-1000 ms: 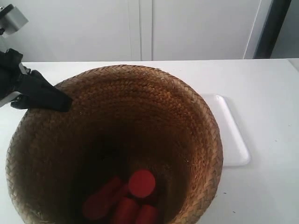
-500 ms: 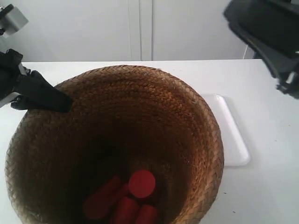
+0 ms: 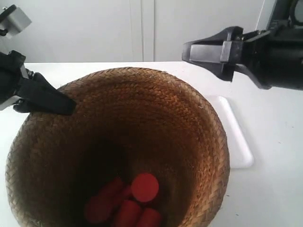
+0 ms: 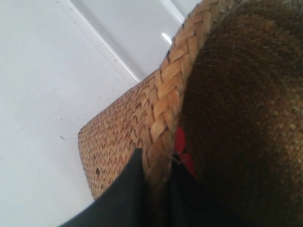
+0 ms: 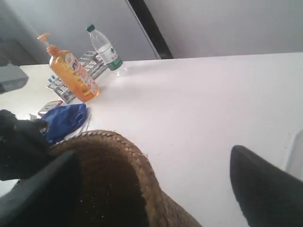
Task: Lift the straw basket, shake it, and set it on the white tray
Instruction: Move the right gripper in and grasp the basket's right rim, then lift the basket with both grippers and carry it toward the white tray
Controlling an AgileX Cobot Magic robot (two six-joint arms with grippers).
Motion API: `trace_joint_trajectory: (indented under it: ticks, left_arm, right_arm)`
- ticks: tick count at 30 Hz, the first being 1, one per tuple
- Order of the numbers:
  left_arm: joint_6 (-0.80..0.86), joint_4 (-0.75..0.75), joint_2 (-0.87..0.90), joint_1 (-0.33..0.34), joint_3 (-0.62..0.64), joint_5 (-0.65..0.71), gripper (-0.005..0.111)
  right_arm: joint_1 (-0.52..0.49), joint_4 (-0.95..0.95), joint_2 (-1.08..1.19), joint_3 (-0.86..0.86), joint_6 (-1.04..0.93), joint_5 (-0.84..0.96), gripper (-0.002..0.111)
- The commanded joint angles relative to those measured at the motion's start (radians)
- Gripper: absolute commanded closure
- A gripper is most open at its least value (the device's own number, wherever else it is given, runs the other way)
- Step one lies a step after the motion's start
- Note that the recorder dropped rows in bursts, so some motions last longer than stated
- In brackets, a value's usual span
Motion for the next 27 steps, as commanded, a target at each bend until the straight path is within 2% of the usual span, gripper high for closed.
trace_joint_trajectory:
  ticks: [1, 6, 12, 17, 19, 21, 24, 27]
  left_arm:
    - [0.011, -0.041, -0.005, -0.007, 0.001, 0.011, 0.107]
    - [0.011, -0.039, -0.005, -0.007, 0.001, 0.009, 0.107]
    - [0.013, -0.037, -0.005, -0.007, 0.001, 0.007, 0.107]
    - [0.027, -0.037, -0.005, -0.007, 0.001, -0.008, 0.107]
    - [0.036, -0.037, -0.005, -0.007, 0.001, -0.015, 0.107]
    - [0.036, -0.063, -0.005, -0.007, 0.001, -0.016, 0.107]
    - [0.049, -0.133, -0.005, -0.007, 0.001, -0.013, 0.107]
    - [0.194, -0.282, -0.013, -0.007, 0.001, -0.019, 0.107]
  right_arm:
    - [-0.006, -0.019, -0.023, -0.023, 0.033, -0.051, 0.028]
    - [-0.006, -0.019, 0.005, 0.029, 0.033, -0.224, 0.028]
    - [-0.006, -0.019, 0.014, 0.121, -0.029, -0.022, 0.029]
    - [-0.006, -0.019, 0.019, 0.162, -0.035, 0.006, 0.03]
    - [-0.006, -0.019, 0.019, 0.169, -0.035, -0.042, 0.039]
    - [-0.006, -0.019, 0.019, 0.18, -0.022, -0.096, 0.061]
    - [-0.006, -0.019, 0.019, 0.186, 0.03, -0.096, 0.109]
    - [-0.006, 0.064, 0.009, 0.169, -0.105, -0.031, 0.108]
